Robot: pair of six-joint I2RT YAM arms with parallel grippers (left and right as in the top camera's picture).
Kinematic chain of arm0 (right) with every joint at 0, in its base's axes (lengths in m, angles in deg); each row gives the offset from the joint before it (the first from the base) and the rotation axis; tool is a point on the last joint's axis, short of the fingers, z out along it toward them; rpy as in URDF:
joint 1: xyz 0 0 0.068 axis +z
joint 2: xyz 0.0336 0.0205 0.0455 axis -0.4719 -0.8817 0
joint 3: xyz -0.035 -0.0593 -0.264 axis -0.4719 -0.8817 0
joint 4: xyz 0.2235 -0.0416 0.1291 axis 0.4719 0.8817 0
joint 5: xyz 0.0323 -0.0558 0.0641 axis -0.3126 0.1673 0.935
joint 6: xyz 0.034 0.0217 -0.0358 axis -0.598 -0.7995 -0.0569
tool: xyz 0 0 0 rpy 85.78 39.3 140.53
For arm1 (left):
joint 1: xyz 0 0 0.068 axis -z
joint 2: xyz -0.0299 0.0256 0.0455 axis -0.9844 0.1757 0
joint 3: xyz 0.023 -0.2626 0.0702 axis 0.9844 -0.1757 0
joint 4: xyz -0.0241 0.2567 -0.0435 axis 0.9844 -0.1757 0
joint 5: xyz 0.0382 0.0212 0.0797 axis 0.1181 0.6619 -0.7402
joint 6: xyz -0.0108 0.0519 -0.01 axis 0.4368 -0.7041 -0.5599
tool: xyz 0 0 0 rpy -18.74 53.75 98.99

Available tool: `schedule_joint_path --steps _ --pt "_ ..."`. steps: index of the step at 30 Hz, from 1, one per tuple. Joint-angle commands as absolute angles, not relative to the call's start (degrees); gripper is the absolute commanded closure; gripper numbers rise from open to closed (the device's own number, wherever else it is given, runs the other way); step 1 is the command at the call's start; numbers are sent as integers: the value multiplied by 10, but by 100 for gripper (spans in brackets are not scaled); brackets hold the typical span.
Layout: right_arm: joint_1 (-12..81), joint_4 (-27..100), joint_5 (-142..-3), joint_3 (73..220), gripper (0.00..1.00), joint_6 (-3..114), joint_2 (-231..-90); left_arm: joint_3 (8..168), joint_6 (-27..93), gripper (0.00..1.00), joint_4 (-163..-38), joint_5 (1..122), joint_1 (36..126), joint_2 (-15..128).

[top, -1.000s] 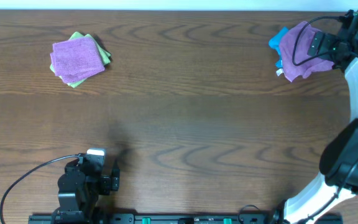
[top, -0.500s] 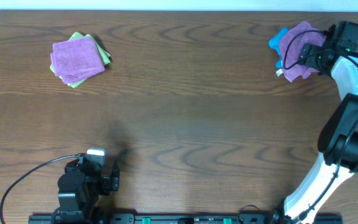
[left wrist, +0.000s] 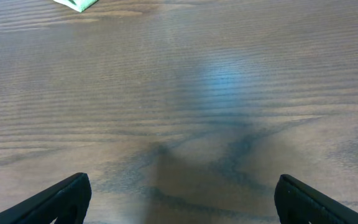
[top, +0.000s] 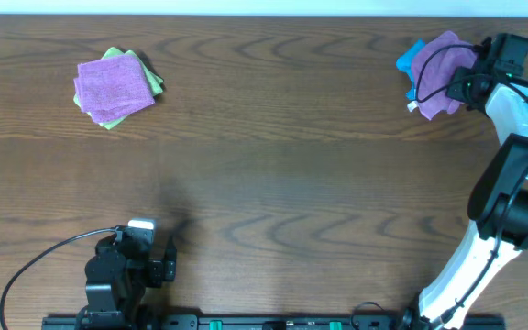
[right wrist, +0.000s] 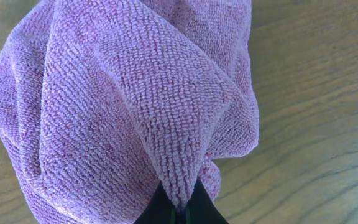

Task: Fold the cloth
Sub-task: 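Reach the right gripper to the crumpled purple cloth and grasp it, then lift the purple cloth with the right gripper and spread it mid-table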

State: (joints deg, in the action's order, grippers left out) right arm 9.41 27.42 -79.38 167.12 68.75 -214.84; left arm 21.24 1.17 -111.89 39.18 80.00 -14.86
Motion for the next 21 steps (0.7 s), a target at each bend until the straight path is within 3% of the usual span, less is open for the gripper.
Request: schedule_joint_path --steps 1,11,21 --pt "95 270 -792 1684 99 710 -2092 191 2 5 -1141 381 803 -152" --pt "131 307 -793 1684 99 749 -1962 191 2 5 -1141 381 803 -152" --pt "231 461 -786 1684 99 794 -1843 191 2 5 -1141 381 803 -152"
